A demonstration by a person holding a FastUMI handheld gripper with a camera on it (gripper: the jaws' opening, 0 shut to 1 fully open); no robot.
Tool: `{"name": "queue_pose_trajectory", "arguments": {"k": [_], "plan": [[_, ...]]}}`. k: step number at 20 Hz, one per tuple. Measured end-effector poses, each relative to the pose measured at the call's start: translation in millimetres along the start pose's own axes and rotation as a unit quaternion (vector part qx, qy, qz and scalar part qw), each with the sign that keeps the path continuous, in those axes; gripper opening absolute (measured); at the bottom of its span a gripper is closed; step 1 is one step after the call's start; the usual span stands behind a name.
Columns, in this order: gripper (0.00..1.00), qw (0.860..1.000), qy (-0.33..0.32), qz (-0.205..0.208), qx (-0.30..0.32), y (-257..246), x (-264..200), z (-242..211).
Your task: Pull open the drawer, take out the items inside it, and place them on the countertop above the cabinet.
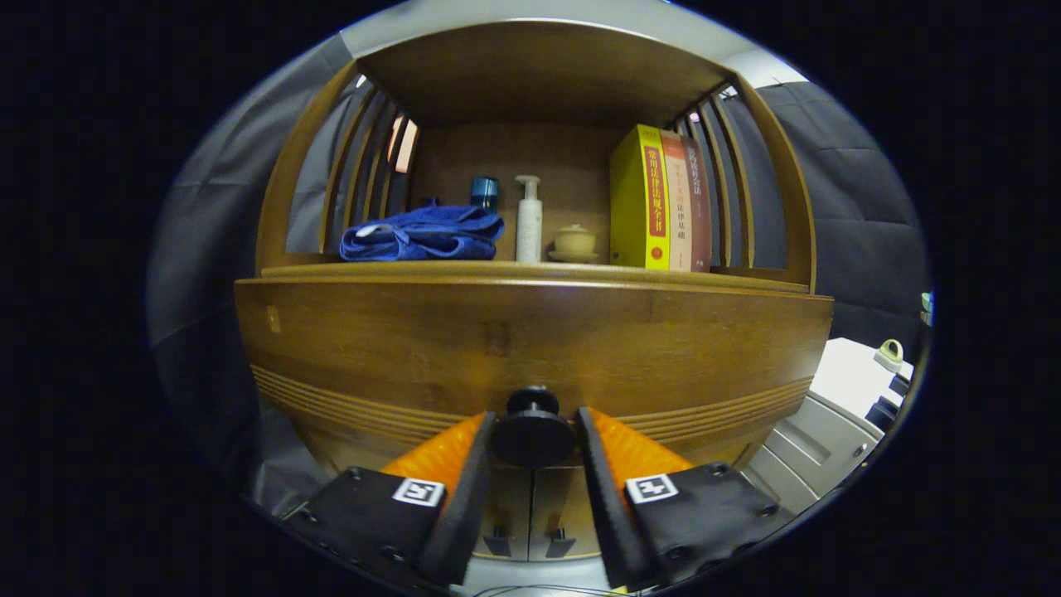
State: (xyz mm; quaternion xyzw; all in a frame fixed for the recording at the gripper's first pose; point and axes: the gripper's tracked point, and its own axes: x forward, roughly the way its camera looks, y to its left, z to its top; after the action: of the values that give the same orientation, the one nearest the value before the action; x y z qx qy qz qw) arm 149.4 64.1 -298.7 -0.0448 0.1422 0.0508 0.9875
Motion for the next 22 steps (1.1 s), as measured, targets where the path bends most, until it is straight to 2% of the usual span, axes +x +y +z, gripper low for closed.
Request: {"name": "queue_pose_trajectory", "arguments": {"k": [3,7,22], "plan": [[0.44,1.000,0.001,0.000,0.012,0.7,-1.8,-4.3],[0.29,1.000,-0.004,0.001,0.015,-0.7,0.8,0.0],[0.29,0.999,0.019,0.016,0.027,-0.5,-77.2,-3.7]]}}
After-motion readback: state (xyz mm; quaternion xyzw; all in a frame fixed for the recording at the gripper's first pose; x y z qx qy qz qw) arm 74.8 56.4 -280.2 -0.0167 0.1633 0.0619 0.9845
